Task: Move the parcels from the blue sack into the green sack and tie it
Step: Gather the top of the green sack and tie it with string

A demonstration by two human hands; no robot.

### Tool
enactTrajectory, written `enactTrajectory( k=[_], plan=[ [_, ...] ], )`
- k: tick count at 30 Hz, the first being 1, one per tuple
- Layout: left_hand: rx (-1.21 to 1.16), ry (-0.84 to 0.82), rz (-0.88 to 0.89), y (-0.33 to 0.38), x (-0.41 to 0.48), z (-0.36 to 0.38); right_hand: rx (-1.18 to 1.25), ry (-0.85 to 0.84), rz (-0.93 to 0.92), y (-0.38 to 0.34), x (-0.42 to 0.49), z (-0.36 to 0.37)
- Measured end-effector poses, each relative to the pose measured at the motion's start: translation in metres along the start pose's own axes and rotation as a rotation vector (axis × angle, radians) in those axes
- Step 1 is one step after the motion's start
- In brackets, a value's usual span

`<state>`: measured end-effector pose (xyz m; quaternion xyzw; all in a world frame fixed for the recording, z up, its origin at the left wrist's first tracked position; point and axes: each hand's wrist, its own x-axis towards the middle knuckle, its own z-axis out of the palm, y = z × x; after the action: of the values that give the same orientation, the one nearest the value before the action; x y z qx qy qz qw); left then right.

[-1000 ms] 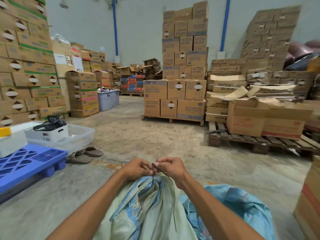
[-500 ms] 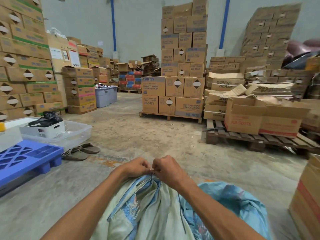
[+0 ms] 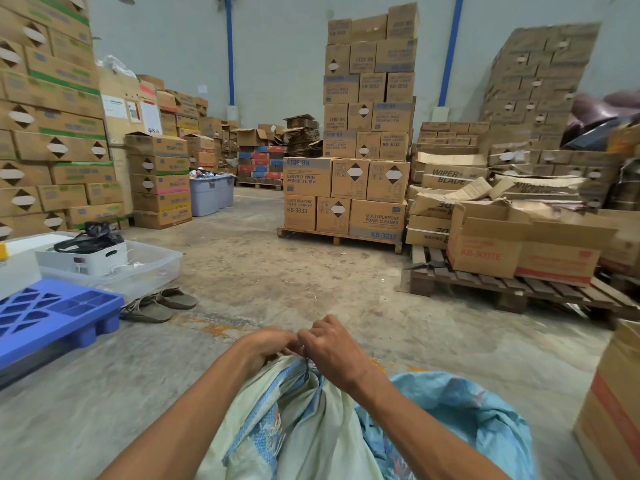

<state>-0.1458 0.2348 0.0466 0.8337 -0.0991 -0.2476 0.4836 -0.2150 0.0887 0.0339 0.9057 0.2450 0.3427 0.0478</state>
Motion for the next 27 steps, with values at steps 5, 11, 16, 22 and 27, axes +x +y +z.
enactTrajectory(
  k=[5,11,16,22,27],
  plan=[
    [-0.241,-0.133,-0.148,-0.006,0.001,-0.003,0.01,-0.071,0.006,-0.001,-0.002,-0.003],
    [-0.108,0.028,-0.061,-0.011,0.007,-0.008,0.084,-0.071,0.109,-0.005,0.001,-0.004],
    [0.154,0.348,0.052,-0.005,0.015,-0.012,0.275,-0.001,0.286,-0.008,-0.005,0.0],
    [0.563,0.615,-0.01,-0.002,0.018,-0.007,0.523,0.048,0.279,-0.031,-0.01,0.008],
    [0.55,0.605,0.033,-0.013,0.024,-0.007,0.576,-0.003,0.347,-0.034,-0.026,0.017]
  ],
)
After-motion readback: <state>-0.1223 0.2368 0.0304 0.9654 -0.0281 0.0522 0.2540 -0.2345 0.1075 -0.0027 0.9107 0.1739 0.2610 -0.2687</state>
